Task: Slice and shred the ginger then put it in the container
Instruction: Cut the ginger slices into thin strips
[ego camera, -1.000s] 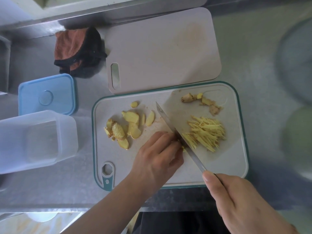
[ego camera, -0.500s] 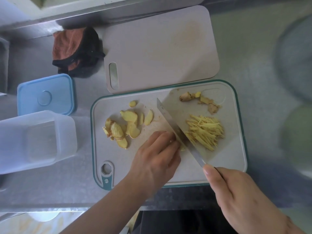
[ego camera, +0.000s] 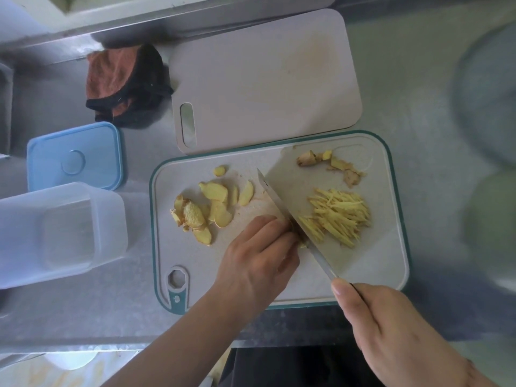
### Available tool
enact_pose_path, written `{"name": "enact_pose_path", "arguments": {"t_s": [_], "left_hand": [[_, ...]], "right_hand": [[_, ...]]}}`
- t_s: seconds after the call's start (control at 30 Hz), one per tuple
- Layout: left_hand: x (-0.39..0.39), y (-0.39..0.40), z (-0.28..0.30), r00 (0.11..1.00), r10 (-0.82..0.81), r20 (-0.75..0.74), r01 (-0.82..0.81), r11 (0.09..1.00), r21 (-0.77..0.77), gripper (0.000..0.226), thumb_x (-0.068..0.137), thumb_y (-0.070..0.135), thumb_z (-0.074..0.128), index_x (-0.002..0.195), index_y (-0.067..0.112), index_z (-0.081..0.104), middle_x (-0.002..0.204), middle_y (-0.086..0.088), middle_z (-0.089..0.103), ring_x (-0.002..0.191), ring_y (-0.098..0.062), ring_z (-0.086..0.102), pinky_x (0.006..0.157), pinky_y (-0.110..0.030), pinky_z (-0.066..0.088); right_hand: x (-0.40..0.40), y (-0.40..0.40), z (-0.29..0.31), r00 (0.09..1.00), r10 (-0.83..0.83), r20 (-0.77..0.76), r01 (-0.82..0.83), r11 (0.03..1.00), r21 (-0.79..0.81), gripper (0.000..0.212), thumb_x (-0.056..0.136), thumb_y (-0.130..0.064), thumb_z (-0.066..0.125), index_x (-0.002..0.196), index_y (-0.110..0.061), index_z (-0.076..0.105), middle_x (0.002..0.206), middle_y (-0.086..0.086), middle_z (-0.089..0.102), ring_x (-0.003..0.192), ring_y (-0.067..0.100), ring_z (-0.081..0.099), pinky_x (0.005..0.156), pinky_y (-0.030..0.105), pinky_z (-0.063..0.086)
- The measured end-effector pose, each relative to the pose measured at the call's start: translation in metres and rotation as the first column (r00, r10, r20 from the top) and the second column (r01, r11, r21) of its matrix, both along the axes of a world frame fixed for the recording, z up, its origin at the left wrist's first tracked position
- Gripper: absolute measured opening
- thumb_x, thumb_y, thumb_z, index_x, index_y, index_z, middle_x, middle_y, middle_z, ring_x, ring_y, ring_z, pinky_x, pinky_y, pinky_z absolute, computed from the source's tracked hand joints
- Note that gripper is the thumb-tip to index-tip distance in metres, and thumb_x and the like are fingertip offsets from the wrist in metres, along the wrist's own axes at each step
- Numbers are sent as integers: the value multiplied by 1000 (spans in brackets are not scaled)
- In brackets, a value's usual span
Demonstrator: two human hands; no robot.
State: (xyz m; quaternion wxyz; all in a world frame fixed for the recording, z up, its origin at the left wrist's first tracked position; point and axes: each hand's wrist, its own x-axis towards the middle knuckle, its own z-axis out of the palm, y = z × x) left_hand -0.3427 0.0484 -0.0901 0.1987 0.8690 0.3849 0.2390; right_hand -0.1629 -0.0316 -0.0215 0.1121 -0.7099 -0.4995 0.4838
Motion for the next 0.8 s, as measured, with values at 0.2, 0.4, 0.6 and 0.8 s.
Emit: {"name": "enact_pose_path", "arguments": {"t_s": [0.2,0.4,0.6,0.8], "left_hand": [[-1,-1,-1,1000,10,-8,-10,1000,-1,7,92,4,71,94,1,77,100,-11,72,92,-26,67,84,-34,57],[-1,-1,-2,1000,10,-8,-9,1000,23,9,93,5,70,94,0,78,101,-12,73,93,-27,68,84,-36,57],[-2,-1,-4,1000,6,27,-7,1000,19,7,91,3,72,94,0,78,103,-12,74,93,-28,69,86,-35,57],[-2,1,-2,1000,2,25,-2,1000,12,6,91,2,71,90,0,77,98,-13,72,89,-28,67,83,-36,57]], "right_hand": [[0,-1,5,1000,-6,3,6,1000,24,67,74,-78,11,59,-21,41,50,-4,49,51,11,48,49,20,31],[-2,0,9,999,16,33,-19,997,69,60,73,-79,9,67,-32,45,53,-6,49,55,11,48,51,20,32],[-6,-2,5,1000,-6,15,5,1000,23,61,73,-80,10,61,-30,44,53,-7,49,55,10,47,51,17,33],[-2,4,-8,1000,-9,-5,9,1000,16,66,76,-77,11,49,-20,32,49,-7,49,49,11,46,49,18,34]]}}
